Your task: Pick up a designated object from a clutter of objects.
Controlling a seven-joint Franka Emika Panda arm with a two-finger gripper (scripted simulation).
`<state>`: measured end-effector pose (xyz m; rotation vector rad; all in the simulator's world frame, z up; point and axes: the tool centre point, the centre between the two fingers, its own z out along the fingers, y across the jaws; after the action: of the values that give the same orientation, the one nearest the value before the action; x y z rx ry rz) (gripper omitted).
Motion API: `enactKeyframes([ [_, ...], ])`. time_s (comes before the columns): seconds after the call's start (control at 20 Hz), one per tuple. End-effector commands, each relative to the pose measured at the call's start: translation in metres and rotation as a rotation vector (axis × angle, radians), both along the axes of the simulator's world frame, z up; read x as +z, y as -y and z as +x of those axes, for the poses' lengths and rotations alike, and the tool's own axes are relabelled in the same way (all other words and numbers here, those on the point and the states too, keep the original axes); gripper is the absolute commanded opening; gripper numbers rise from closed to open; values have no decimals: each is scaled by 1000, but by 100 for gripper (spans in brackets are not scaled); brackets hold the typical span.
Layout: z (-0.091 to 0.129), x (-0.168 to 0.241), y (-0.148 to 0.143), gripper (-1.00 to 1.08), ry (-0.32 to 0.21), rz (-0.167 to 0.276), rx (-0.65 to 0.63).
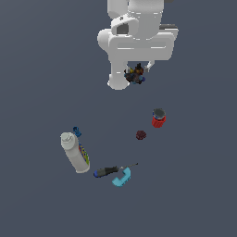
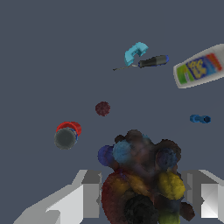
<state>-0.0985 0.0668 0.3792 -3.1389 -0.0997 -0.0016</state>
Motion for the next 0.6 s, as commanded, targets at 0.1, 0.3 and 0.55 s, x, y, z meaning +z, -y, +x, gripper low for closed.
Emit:
enactKeyframes([
  [0.1,0,10,3,-100,-1,-1,0],
  [0.3,0,10,3,-100,-1,-1,0],
  [0.55,4,15,1,-100,-1,-1,0],
])
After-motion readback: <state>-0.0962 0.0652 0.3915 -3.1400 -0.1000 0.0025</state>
